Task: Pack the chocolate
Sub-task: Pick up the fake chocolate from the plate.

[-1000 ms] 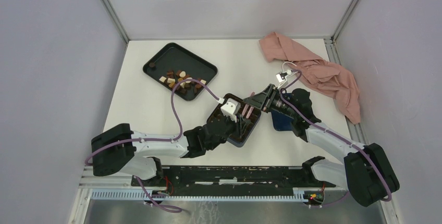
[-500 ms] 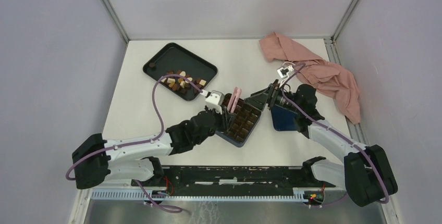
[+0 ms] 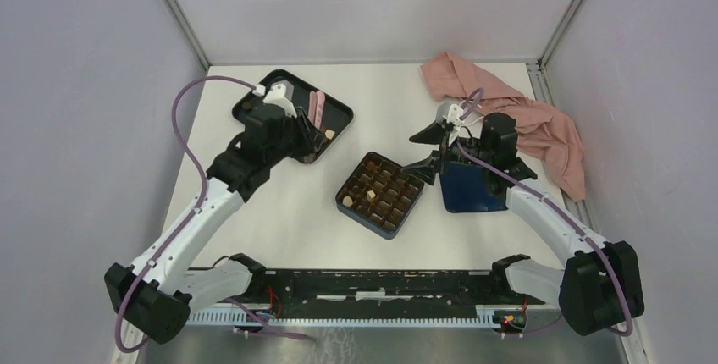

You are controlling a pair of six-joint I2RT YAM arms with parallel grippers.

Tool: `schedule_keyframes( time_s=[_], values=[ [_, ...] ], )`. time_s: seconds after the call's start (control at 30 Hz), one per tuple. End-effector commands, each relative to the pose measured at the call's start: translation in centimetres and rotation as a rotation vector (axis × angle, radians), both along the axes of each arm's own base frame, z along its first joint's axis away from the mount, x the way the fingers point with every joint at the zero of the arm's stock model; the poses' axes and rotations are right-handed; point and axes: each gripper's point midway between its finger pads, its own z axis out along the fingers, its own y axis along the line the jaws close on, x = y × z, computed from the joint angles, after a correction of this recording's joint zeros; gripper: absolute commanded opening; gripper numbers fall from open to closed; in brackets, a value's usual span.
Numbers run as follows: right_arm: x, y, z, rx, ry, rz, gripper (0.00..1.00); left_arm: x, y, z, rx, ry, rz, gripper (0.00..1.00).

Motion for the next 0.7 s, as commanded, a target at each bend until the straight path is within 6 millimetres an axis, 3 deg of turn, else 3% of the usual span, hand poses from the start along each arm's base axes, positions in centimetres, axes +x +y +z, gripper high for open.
schedule_keyframes(
  time_s=[0.0,0.13,0.23,0.37,0.5,0.67],
  values=[
    [1.0,-0.2,1.8,-0.078,-0.165,0.033,0.95,0.6,2.2,-1.2,0.044,0.154,-0.045,0.35],
    [1.0,0.5,4.2,-0.075,-0.231,0.109,0.94,3.6,5.4,-2.4,0.086,0.221,0.016,0.35],
    [0.7,1.1,4.5,-0.081,-0.302,0.151,0.95,5.3,7.4,-4.0,0.116,0.279,0.037,0.34],
    [0.0,1.6,3.1,-0.026,-0.240,0.168,0.95,6.6,9.5,-6.0,0.134,0.336,0.055,0.34],
    [-0.5,1.4,-0.1,-0.066,-0.151,0.190,0.94,7.5,11.1,-7.8,0.105,0.403,0.054,0.35],
    [0.1,1.3,-0.8,-0.129,-0.131,0.187,0.94,9.4,12.5,-8.3,0.104,0.457,0.073,0.35]
  ],
)
